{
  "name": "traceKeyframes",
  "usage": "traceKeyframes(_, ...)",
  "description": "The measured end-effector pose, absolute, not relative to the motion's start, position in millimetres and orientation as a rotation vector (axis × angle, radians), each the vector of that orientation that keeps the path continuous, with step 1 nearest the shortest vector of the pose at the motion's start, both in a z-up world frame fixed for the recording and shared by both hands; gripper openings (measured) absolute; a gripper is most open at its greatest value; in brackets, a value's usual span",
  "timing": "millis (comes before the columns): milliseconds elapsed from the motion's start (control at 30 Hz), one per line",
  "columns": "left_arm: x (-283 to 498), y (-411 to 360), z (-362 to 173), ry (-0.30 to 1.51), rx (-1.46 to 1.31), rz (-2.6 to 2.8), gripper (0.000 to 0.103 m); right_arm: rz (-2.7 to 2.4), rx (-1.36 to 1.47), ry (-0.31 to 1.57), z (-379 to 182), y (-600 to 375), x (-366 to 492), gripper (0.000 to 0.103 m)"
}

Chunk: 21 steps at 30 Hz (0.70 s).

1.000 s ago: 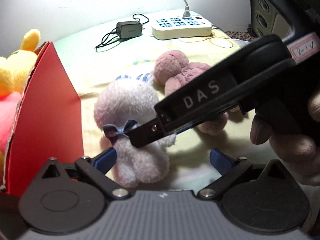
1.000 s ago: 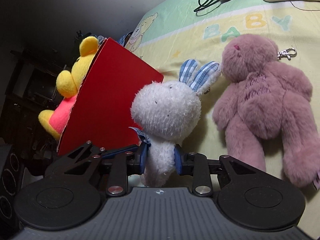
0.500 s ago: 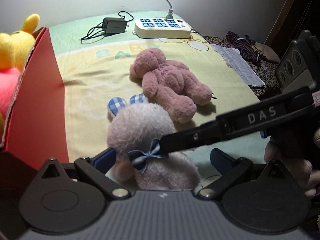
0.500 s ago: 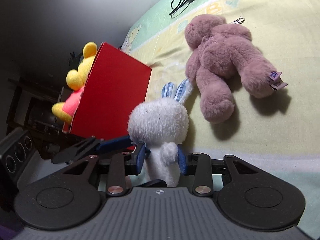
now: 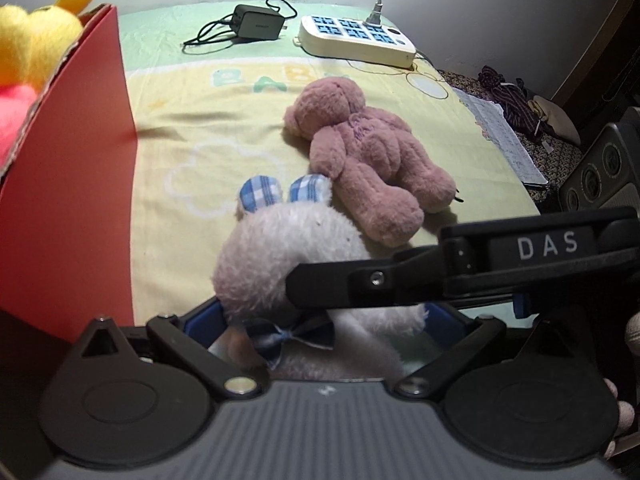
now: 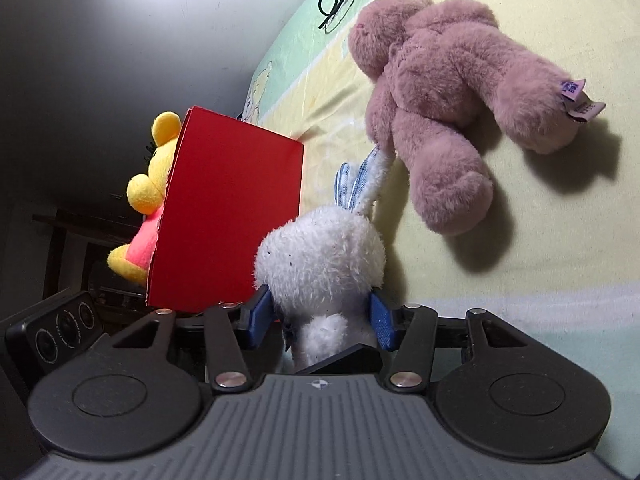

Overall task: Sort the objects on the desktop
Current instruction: 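Lift the bow-tied bunny with the right gripper and carry it over the box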

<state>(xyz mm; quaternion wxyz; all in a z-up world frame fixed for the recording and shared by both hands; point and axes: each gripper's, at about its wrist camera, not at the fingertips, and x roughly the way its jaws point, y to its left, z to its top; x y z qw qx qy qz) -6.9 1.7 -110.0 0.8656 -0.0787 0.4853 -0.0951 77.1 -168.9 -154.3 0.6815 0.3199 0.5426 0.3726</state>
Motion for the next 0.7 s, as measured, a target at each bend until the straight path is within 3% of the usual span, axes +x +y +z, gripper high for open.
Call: traceKeyframes(700,-43.4,-35.3,-43.7,0.835,-0.059,-0.459,0.101,0.732,0.72,0.999,-83.8,-220.7,5.0,0.052)
